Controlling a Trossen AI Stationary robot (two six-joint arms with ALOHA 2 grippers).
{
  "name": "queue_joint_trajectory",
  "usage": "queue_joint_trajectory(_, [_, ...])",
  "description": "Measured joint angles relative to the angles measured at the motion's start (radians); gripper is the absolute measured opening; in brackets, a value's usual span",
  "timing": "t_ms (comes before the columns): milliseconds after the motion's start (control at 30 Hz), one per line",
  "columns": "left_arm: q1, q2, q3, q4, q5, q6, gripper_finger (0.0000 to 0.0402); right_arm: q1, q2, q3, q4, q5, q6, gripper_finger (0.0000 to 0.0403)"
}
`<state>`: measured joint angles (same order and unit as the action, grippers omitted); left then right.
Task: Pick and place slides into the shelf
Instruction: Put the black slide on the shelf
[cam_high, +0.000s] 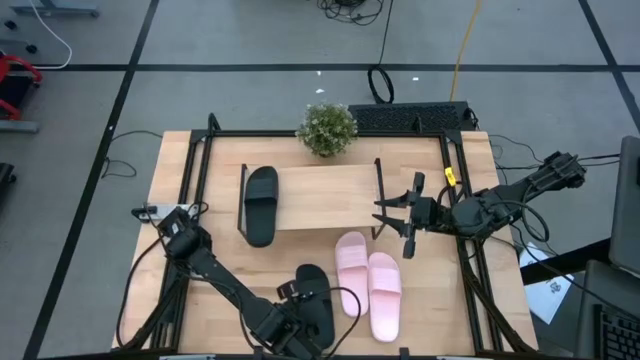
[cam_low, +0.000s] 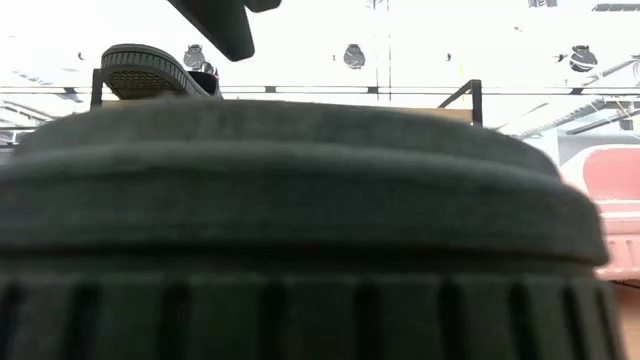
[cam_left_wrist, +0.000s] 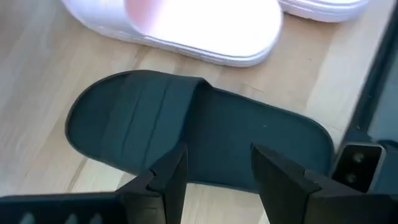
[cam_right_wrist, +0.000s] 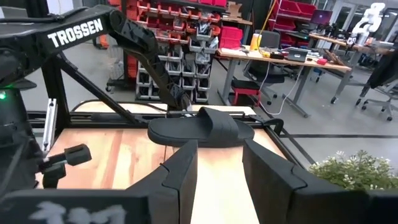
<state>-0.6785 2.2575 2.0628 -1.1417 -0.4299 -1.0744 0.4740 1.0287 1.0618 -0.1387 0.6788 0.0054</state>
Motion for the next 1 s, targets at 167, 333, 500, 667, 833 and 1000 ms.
queue_joint_trajectory(167, [0.007, 0.019, 0.0, -0.032, -0.008, -0.008, 0.0172, 0.0, 0.0, 0.0, -0.007, -0.001, -0.003, 0.0116])
queue_joint_trajectory(333, [0.013, 0.015, 0.0, -0.045, -0.018, 0.031, 0.0172, 0.0, -0.001, 0.0, -0.008, 0.0, -0.027, 0.0116])
queue_joint_trajectory(500, [0.017, 0.016, 0.0, -0.05, -0.018, 0.073, 0.0172, 0.0, -0.002, 0.0, -0.008, 0.0, -0.035, 0.0116])
queue_joint_trajectory(667, [0.018, 0.016, 0.0, -0.067, -0.018, 0.088, 0.0172, 0.0, -0.002, 0.0, -0.008, 0.0, -0.049, 0.0116])
queue_joint_trajectory(833, [0.022, 0.044, 0.0, -0.068, -0.003, 0.106, 0.0172, 0.0, -0.002, 0.0, -0.008, 0.0, -0.072, 0.0116])
queue_joint_trajectory(1000, [0.03, 0.061, 0.0, -0.084, 0.009, 0.093, 0.0172, 0.0, -0.002, 0.0, -0.008, 0.0, -0.082, 0.0116])
